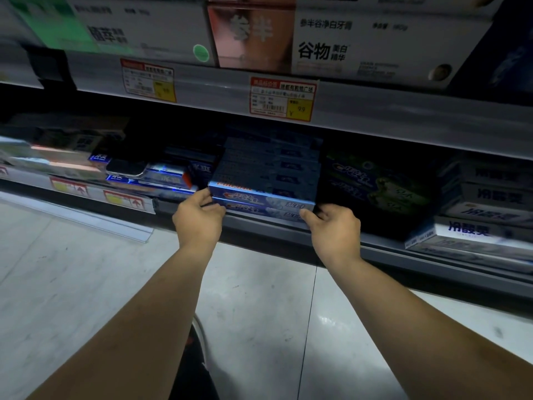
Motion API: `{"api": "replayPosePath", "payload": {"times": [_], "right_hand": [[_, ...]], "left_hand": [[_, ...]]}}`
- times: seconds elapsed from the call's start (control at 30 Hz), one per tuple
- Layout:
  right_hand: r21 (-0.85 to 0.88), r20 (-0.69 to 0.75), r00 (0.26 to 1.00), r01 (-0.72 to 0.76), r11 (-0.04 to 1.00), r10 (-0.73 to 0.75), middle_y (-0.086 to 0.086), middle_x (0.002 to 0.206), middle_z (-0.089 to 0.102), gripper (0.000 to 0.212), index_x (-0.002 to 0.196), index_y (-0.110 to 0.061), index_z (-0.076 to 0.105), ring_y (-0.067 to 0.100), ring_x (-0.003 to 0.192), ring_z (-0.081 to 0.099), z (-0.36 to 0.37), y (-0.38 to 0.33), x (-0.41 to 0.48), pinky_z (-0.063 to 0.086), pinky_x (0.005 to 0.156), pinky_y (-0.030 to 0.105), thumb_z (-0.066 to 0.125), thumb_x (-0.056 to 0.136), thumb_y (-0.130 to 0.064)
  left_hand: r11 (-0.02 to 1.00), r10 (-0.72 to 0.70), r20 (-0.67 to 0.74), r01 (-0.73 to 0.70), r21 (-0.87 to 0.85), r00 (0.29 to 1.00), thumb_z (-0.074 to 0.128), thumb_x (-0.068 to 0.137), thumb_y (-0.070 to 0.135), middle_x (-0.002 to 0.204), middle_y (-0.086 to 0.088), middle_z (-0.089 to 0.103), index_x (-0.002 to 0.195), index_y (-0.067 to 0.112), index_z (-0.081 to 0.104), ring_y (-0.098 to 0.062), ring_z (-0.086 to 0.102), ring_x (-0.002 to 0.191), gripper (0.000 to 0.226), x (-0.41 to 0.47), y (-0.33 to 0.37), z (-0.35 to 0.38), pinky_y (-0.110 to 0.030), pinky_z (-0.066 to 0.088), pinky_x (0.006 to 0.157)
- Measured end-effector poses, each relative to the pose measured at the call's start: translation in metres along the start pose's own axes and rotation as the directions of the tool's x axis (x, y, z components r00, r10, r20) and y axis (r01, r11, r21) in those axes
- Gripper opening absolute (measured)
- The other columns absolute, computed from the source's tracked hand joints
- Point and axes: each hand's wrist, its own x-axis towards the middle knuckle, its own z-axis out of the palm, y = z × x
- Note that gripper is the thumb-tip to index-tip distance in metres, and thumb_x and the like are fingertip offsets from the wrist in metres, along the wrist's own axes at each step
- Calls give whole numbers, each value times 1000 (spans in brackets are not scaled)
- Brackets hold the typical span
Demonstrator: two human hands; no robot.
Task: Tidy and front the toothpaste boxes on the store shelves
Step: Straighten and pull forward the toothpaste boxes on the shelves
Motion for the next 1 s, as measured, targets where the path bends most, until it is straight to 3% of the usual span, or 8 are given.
{"api": "replayPosePath", "payload": {"times": [0.2,0.33,0.47,0.6,0.73,1.0], "right_hand": [[-7,13,1000,21,1000,-21,2,90,75,21,97,-10,76,16,84,70,1,0,0,60,80,34,72,95,-30],[-40,14,999,43,998,-43,4,92,75,24,98,-8,75,17,83,69,1,0,-1,61,79,35,70,96,-31],[-84,15,998,57,995,-56,5,89,74,25,98,-8,74,18,80,69,2,-1,-2,62,76,38,69,97,-32],[-78,18,999,42,996,-40,6,100,75,26,106,-9,74,18,88,69,2,-2,-2,60,77,31,69,96,-32],[-77,29,999,30,997,-28,4,106,74,27,110,-10,72,16,90,67,1,-5,-1,50,70,20,71,95,-31],[-83,102,994,36,996,-28,5,112,73,30,116,-10,71,21,102,68,-4,-6,0,53,80,27,73,93,-30]], "left_hand": [[999,7,16,-8,36,1000,70,91,6,106,4,71,126,14,69,-14,66,99,37,1,1,-2,-22,48,84],[996,20,50,-24,87,999,67,92,7,101,1,71,120,15,72,-13,64,90,30,3,3,-4,-15,44,69],[997,-1,65,-4,73,998,69,95,12,103,0,64,126,12,67,-20,60,97,32,3,8,-3,-25,47,77],[995,-10,77,2,104,997,69,96,17,107,0,64,127,12,65,-19,59,94,32,5,8,0,-18,42,65],[995,-45,65,39,87,997,70,95,16,110,2,62,132,12,60,-17,55,97,39,4,10,4,-27,44,77],[995,-51,99,42,93,994,74,91,15,110,2,63,129,10,60,-18,58,99,40,1,13,3,-31,46,84]]}}
